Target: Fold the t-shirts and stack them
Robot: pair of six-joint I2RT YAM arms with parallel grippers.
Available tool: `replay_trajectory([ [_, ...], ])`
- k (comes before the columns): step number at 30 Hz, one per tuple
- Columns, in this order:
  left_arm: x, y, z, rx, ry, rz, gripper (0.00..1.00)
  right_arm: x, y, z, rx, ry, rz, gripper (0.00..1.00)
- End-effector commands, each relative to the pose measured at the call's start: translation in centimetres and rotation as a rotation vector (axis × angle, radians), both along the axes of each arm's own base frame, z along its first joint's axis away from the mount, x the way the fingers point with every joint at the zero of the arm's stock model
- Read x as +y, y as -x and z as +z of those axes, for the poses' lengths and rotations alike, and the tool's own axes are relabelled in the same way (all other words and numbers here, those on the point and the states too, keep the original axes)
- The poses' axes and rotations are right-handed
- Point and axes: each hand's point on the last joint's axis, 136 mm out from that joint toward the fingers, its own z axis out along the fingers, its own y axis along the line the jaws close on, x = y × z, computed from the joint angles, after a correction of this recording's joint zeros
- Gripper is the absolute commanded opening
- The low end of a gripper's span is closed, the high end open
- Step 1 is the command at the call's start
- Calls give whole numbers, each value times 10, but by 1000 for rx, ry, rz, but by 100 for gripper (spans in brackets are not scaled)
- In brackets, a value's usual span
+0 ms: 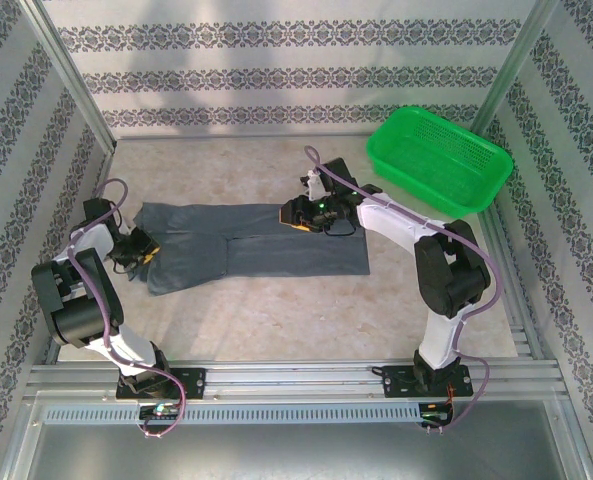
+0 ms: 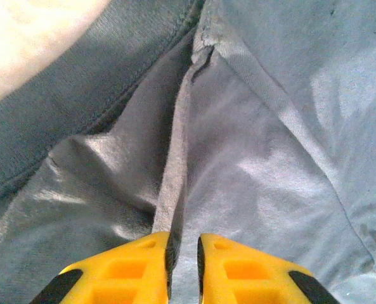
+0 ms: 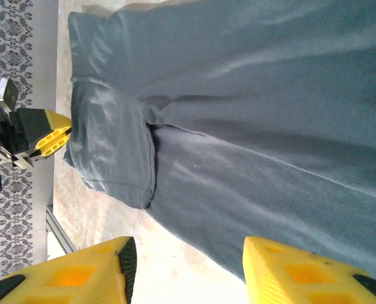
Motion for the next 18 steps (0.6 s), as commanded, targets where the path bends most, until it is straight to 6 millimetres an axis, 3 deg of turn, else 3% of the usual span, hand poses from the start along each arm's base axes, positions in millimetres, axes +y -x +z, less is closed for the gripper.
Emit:
replay_trajectory([
  [1, -4, 10, -7, 64, -3, -21, 13, -4, -4, 4, 0, -1, -9, 49],
  [9, 4, 12, -3, 81, -48, -12, 0, -7, -7, 4, 2, 1, -24, 48],
  [18, 17, -5, 35, -6, -95, 68, 0, -10, -11, 3, 1, 13, -42, 47],
])
